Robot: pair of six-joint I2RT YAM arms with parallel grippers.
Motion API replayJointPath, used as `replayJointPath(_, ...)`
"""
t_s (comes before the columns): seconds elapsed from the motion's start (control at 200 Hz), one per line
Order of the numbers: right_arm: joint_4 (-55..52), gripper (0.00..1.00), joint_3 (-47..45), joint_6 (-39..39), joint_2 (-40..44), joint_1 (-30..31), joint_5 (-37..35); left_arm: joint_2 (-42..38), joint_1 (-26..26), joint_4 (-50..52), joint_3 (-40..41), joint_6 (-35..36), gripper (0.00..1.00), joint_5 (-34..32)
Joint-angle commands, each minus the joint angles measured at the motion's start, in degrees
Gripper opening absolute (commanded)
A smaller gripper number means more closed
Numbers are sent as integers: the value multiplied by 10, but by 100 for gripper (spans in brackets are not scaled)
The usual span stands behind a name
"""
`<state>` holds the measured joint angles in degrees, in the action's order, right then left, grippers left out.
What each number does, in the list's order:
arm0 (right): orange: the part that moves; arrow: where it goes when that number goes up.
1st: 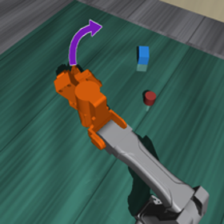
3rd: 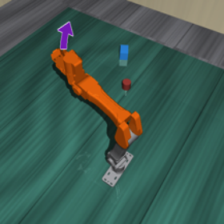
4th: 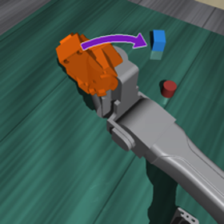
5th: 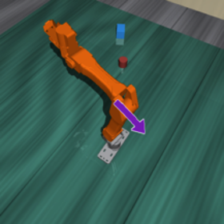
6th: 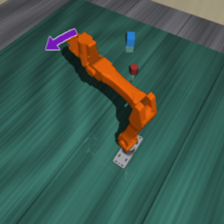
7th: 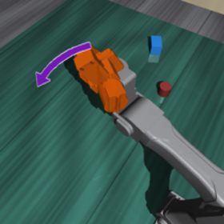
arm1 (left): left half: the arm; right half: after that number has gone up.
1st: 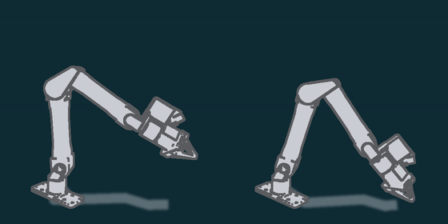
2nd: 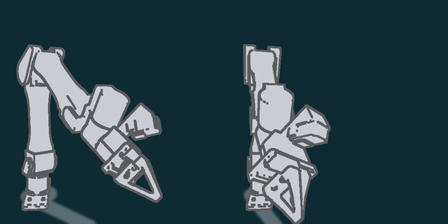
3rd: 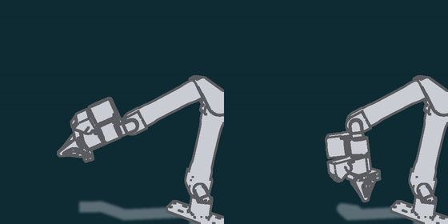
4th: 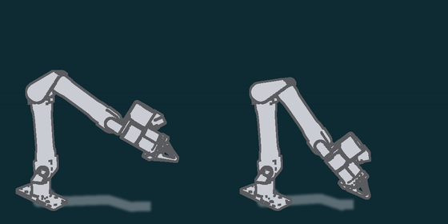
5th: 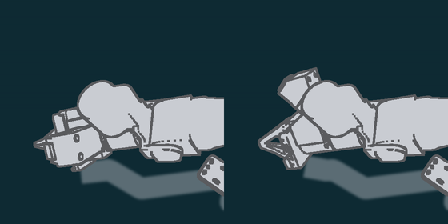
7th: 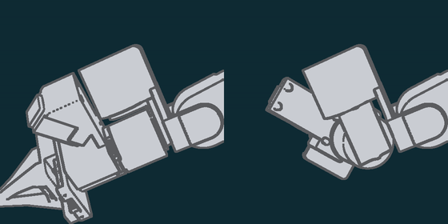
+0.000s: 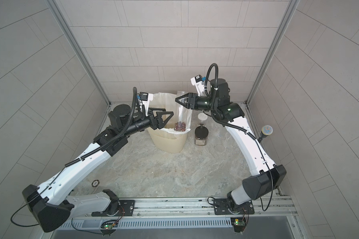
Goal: Empty the moldy dried flower tea in the jars
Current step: Pour the moldy dried flower tea into the trash bin.
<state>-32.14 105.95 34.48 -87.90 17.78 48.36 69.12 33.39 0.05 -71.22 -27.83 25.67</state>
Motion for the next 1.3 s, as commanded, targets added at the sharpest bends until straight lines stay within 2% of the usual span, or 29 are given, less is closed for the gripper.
replayJointPath(0.0, -219, 42, 126, -162, -39, -4, -60, -13, -21, 17, -22, 5, 83, -16)
replayJointPath(0.06, -313, 42, 205, -224, -74, -2, -88, -14, -30, 29, -23, 0, 82, -42)
replayJointPath(0.13, -400, 42, 276, -287, -107, 5, -139, -13, -46, 31, -23, -1, 82, -41)
replayJointPath(0.215, -421, 42, 275, -328, -108, 12, -210, -9, -60, 33, -26, -6, 82, -44)
replayJointPath(0.395, -445, 42, 290, -404, -114, 28, -306, 15, -86, 55, -53, -10, 80, -35)
replayJointPath(0.58, -440, 42, 294, -487, -118, 34, -326, 72, -108, 68, -100, -30, 76, 43)
replayJointPath(0.901, -414, 44, 293, -625, -125, 73, -374, 162, -108, 149, -209, -17, 69, 162)
replayJointPath(1.101, -396, 45, 273, -714, -124, 116, -412, 183, -109, 116, -209, -53, 66, 221)
replayJointPath(1.296, -386, 43, 267, -750, -127, 131, -432, 197, -109, 114, -213, -65, 63, 265)
